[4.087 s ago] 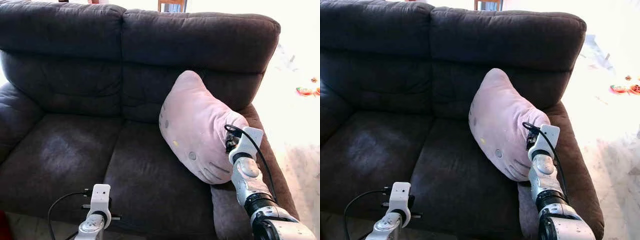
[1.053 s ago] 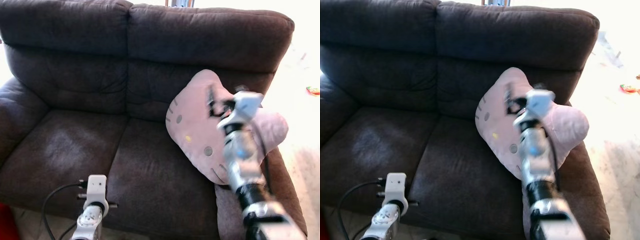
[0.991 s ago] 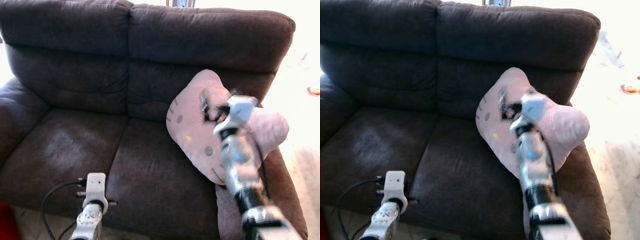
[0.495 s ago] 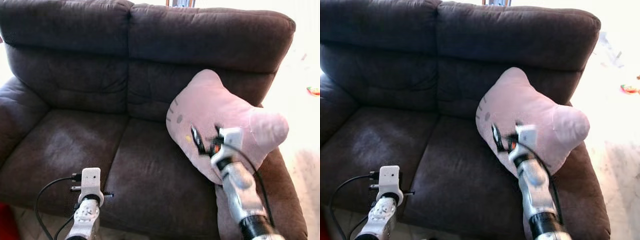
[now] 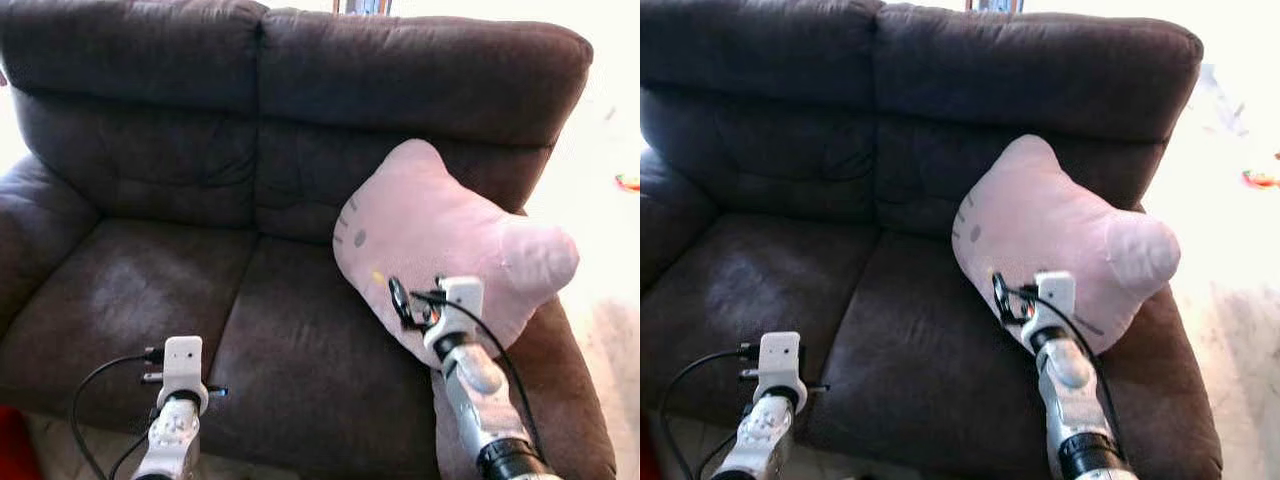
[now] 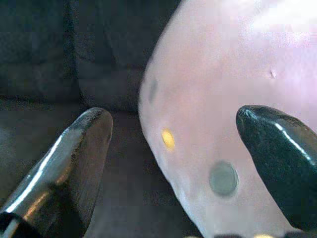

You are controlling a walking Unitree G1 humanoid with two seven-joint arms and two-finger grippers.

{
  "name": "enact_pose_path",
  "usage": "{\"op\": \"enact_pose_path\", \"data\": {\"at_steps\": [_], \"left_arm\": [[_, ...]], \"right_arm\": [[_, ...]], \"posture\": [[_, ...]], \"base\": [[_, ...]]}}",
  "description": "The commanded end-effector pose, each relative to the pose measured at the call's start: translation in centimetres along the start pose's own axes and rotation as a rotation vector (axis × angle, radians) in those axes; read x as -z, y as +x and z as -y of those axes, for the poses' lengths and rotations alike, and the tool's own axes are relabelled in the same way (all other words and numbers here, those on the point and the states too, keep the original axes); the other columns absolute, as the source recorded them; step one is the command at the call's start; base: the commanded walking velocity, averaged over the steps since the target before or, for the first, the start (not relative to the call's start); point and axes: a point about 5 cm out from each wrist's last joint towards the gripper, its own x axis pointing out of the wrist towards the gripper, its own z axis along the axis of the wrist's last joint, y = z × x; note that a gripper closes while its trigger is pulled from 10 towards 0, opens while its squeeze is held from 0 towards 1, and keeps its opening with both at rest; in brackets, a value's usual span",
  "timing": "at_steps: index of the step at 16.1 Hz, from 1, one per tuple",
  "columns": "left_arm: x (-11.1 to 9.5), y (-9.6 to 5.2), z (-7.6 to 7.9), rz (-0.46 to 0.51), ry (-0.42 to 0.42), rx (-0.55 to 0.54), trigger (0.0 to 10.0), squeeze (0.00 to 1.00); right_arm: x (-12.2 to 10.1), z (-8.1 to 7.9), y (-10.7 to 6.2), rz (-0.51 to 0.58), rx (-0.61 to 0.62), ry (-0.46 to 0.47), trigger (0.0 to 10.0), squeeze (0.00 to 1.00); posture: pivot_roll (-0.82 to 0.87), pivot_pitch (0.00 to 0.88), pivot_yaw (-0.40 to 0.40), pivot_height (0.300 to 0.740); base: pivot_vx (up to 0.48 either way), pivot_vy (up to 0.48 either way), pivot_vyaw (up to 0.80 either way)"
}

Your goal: Move the pillow to the sofa from floor

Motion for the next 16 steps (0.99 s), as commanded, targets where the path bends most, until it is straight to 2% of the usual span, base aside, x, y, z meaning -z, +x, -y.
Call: {"op": "enact_pose_path", "data": {"at_steps": [1, 7, 10, 16], "left_arm": [[0.4, -0.3, 0.3, -0.006, 0.021, 0.011, 10.0, 0.0], [0.2, -0.1, 0.4, -0.002, 0.025, 0.021, 10.0, 0.0], [0.2, -0.1, 0.4, -0.01, 0.004, 0.01, 10.0, 0.0], [0.4, -0.2, 0.2, -0.02, -0.001, 0.004, 10.0, 0.0]], "right_arm": [[0.1, 0.3, -0.1, -0.001, 0.018, 0.002, 10.0, 0.0], [0.3, 0.2, 0.2, -0.005, 0.033, 0.012, 10.0, 0.0], [1.7, 0.6, 0.0, -0.074, 0.08, 0.025, 10.0, 0.0], [2.2, 0.9, -0.2, -0.102, 0.094, 0.023, 10.0, 0.0]], "posture": [[0.06, 0.094, -0.023, 0.74], [0.06, 0.088, -0.023, 0.74], [0.07, 0.104, -0.026, 0.74], [0.07, 0.123, -0.027, 0.74]], "base": [[0.0, 0.0, 0.0], [0.0, 0.0, 0.0], [0.0, 0.0, 0.0], [0.0, 0.0, 0.0]]}}
